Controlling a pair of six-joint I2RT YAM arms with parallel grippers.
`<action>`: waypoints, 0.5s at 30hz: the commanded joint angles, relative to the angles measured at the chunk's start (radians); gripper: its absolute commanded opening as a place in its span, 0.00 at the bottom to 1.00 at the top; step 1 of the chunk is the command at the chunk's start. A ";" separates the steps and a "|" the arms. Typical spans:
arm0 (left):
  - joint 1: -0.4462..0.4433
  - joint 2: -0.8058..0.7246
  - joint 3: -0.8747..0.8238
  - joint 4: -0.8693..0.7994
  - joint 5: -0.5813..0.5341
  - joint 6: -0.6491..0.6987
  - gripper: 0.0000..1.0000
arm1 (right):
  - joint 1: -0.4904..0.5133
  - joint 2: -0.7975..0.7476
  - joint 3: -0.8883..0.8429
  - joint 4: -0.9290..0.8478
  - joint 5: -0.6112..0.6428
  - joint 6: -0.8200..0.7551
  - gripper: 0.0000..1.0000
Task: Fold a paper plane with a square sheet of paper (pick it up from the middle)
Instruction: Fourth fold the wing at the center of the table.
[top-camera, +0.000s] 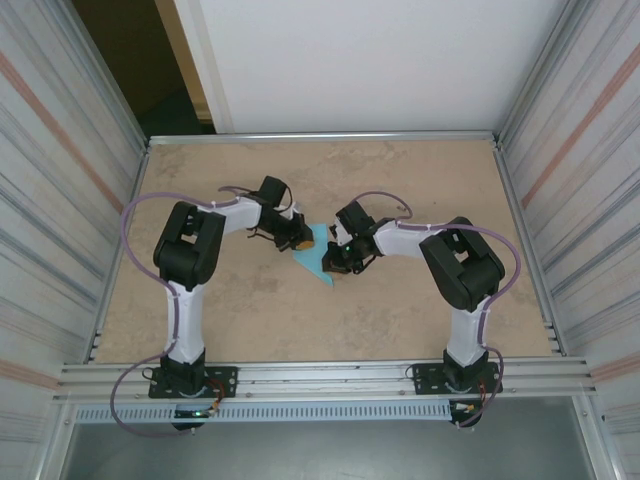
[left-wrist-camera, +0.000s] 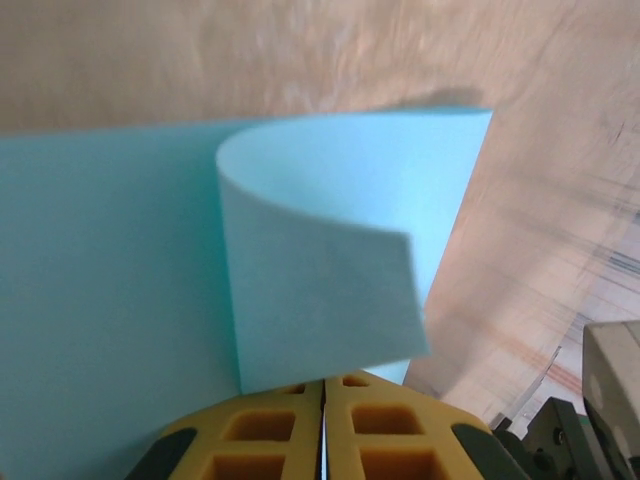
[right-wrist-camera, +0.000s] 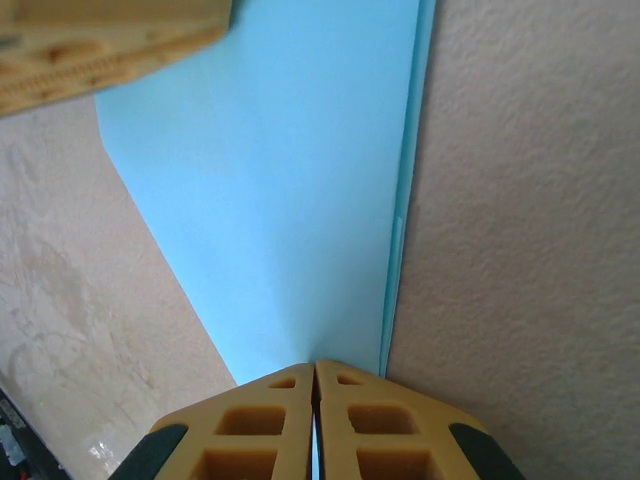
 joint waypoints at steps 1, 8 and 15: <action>0.084 0.055 0.057 0.023 -0.180 0.051 0.10 | 0.016 0.085 -0.058 -0.220 0.130 -0.028 0.10; 0.145 0.093 0.150 0.009 -0.183 0.091 0.11 | 0.020 0.089 -0.055 -0.222 0.131 -0.031 0.10; 0.152 0.019 0.162 0.031 -0.116 0.113 0.11 | 0.023 0.075 -0.046 -0.217 0.129 -0.035 0.10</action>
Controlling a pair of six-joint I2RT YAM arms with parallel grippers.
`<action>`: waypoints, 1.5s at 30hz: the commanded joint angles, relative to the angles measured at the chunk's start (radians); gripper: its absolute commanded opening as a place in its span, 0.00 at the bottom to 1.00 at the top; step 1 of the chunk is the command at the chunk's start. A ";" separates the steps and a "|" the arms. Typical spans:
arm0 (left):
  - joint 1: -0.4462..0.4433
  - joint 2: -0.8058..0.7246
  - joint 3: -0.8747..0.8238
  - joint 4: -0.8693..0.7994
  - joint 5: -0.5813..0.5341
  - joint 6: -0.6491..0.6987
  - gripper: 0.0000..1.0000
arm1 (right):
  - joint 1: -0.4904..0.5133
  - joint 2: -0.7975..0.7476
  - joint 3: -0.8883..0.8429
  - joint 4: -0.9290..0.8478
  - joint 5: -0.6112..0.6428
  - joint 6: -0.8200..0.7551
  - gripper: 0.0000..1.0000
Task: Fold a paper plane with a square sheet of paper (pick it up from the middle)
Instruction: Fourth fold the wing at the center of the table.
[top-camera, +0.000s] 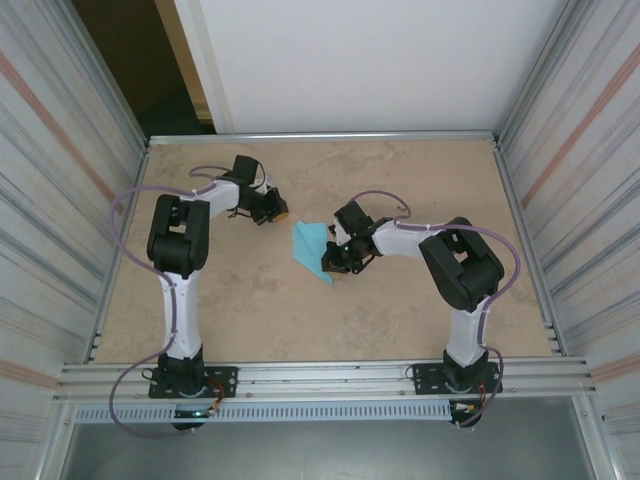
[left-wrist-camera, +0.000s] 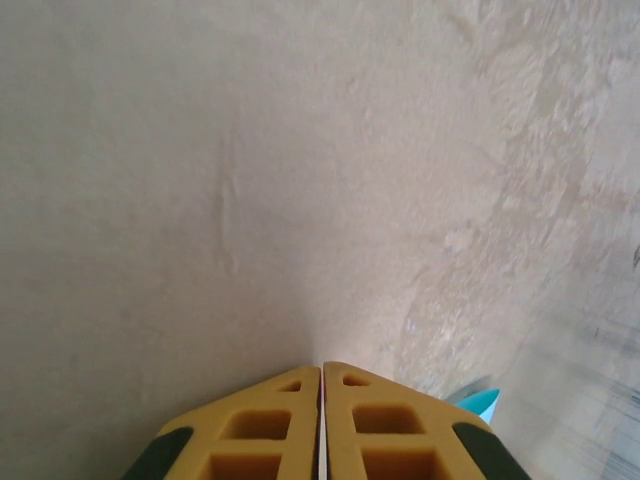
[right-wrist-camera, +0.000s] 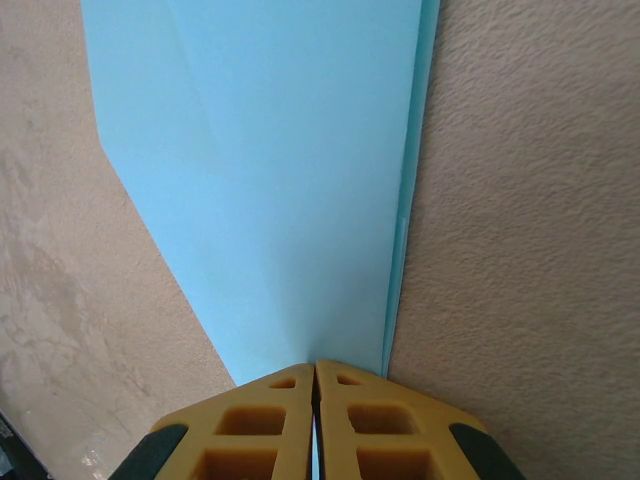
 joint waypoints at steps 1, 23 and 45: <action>-0.015 -0.093 -0.034 0.045 0.007 0.019 0.11 | 0.015 0.074 -0.050 -0.206 0.110 -0.034 0.10; -0.225 -0.145 -0.262 0.111 -0.011 -0.029 0.10 | -0.018 0.006 -0.062 -0.094 -0.016 -0.008 0.10; -0.226 -0.068 -0.246 0.024 -0.115 -0.045 0.08 | -0.010 -0.100 0.004 0.065 -0.043 0.106 0.11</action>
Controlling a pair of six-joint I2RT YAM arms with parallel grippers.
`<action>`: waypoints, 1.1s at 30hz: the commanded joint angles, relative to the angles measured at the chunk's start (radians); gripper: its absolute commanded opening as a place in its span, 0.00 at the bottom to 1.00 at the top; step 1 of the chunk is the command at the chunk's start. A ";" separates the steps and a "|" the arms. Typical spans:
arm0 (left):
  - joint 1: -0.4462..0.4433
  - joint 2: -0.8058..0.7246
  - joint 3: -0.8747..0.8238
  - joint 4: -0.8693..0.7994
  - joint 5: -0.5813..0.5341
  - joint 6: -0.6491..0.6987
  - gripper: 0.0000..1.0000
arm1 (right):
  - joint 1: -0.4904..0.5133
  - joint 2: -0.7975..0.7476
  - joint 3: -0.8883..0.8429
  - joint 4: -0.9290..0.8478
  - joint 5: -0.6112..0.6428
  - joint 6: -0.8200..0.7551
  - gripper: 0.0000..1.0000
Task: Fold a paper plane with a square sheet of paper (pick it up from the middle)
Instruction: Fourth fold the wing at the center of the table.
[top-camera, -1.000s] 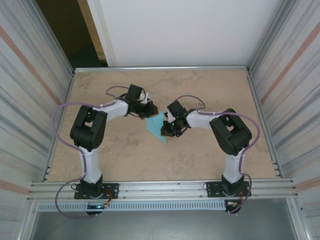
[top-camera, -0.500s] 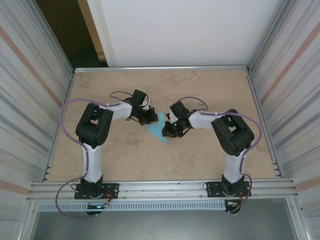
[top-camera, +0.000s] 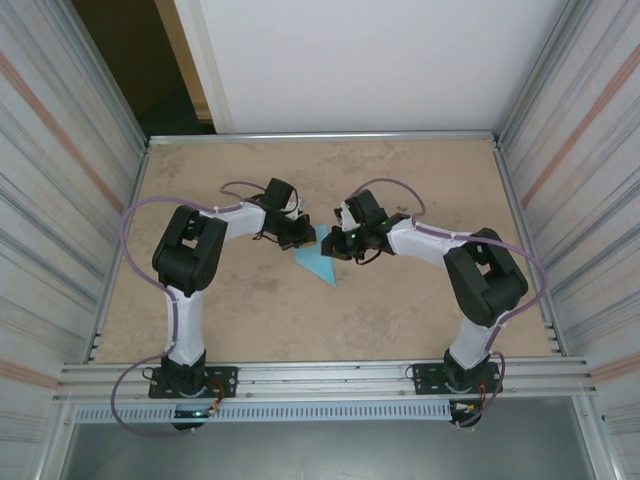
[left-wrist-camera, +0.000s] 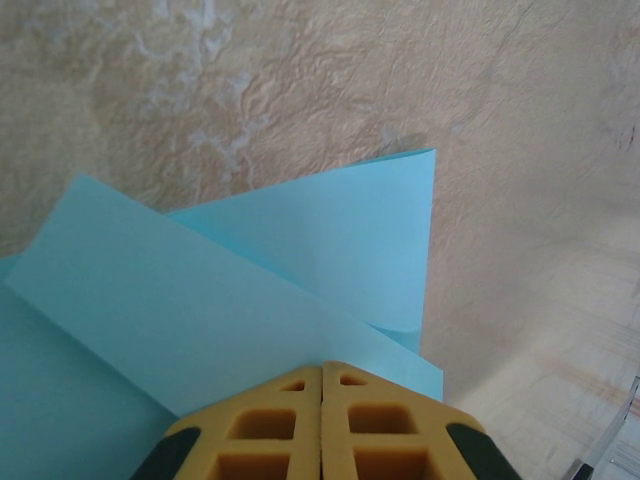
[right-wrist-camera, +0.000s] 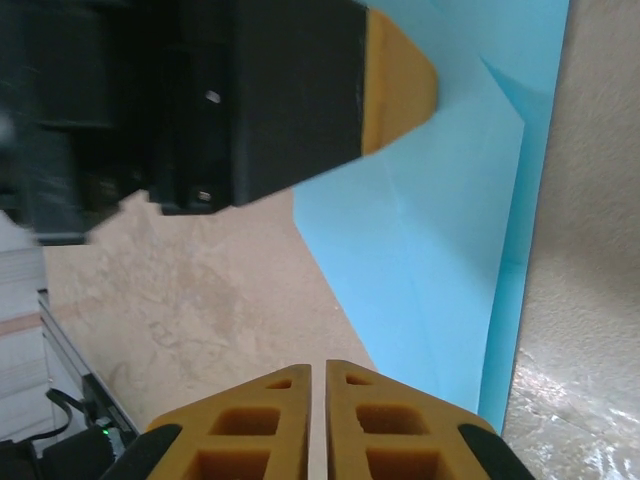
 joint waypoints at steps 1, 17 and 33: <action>0.001 0.064 -0.006 -0.086 -0.100 0.001 0.08 | 0.021 0.061 0.043 -0.028 0.020 0.019 0.09; -0.005 0.097 0.005 -0.153 -0.172 0.020 0.08 | 0.021 0.178 0.032 -0.041 0.051 0.021 0.04; -0.004 0.130 0.033 -0.247 -0.251 -0.004 0.08 | 0.042 0.039 -0.176 -0.031 0.010 0.018 0.03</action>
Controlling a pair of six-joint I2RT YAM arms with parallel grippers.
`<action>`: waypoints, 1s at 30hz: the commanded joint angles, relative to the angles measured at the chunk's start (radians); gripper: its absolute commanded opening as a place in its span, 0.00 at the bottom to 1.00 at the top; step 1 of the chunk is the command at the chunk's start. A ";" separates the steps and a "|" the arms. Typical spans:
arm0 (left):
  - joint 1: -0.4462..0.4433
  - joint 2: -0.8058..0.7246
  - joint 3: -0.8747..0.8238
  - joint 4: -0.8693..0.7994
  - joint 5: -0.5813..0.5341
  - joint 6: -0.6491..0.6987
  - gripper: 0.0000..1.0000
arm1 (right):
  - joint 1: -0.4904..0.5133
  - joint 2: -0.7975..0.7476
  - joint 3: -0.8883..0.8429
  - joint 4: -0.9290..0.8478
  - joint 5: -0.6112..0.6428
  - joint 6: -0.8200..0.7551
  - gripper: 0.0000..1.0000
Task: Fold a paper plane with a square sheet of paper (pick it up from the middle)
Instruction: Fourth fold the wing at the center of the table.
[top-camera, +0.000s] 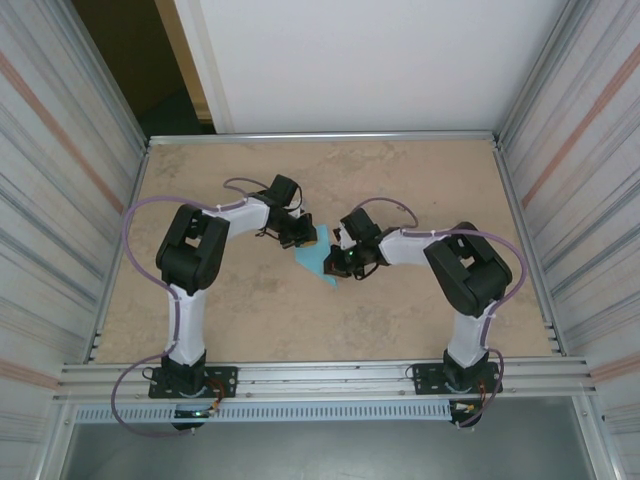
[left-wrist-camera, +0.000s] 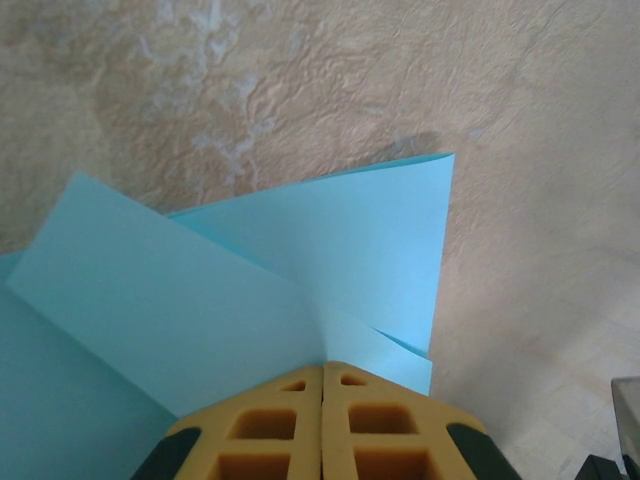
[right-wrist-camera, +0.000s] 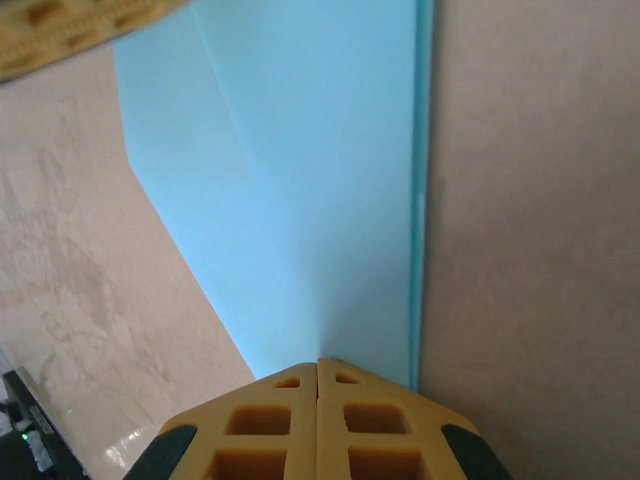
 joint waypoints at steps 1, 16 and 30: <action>0.009 0.102 -0.043 -0.131 -0.197 -0.005 0.08 | 0.021 -0.045 -0.075 -0.116 -0.006 0.017 0.03; 0.009 0.083 -0.049 -0.094 -0.138 0.000 0.08 | 0.031 -0.252 -0.231 -0.095 0.033 0.075 0.06; 0.029 -0.231 -0.106 0.138 0.094 -0.080 0.32 | -0.059 -0.205 -0.065 0.001 0.113 0.084 0.40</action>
